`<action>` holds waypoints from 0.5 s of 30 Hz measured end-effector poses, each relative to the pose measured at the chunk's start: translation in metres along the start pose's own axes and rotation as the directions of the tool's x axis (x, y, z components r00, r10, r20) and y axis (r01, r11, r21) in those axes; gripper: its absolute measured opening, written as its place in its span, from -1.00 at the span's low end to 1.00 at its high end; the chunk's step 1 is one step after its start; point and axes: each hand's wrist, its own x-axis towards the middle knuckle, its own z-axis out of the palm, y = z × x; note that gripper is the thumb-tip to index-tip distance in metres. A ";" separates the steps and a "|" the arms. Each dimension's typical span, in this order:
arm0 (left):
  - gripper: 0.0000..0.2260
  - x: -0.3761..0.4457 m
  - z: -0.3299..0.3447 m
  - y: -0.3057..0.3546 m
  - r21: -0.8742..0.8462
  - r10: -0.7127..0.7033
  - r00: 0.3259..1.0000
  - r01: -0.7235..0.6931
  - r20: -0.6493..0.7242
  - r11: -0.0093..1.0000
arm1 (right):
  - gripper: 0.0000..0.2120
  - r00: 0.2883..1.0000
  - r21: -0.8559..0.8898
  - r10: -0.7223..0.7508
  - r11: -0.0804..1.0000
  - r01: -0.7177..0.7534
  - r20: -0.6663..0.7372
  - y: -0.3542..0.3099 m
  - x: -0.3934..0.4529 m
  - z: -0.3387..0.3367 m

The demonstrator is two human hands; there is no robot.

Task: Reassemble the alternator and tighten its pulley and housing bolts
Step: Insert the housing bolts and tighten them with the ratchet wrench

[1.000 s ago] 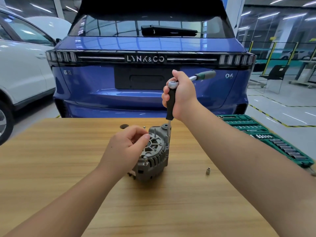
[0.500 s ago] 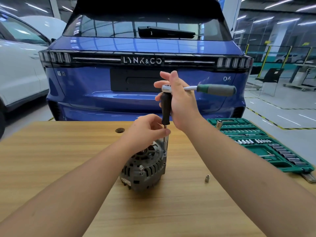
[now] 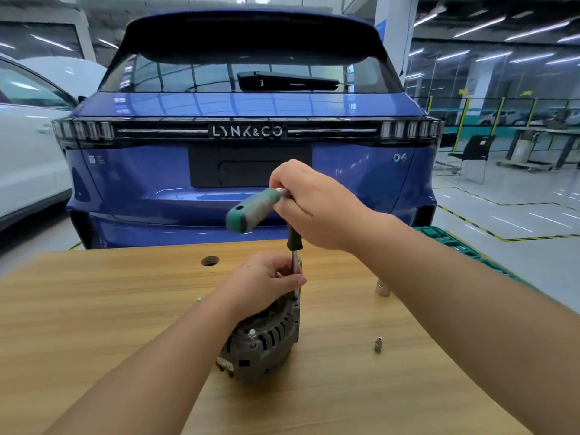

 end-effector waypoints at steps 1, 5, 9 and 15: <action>-0.96 0.001 0.000 0.000 -0.004 -0.003 1.000 0.003 0.001 1.000 | -0.73 0.998 -0.045 0.005 0.999 -0.002 0.057 -0.003 0.000 -0.004; -0.93 0.001 0.001 -0.003 -0.028 0.001 1.000 -0.001 -0.003 1.000 | -0.51 0.964 -0.123 0.022 0.992 0.011 0.264 -0.008 0.004 -0.022; -0.86 0.000 0.001 -0.003 -0.015 0.016 1.000 -0.016 0.003 1.000 | -0.53 0.895 -0.093 0.092 0.994 -0.057 0.437 -0.008 0.012 -0.035; -0.85 -0.001 0.000 -0.002 -0.030 0.011 1.000 -0.010 0.011 0.999 | -0.49 0.855 -0.091 0.139 0.990 -0.108 0.499 -0.009 0.019 -0.040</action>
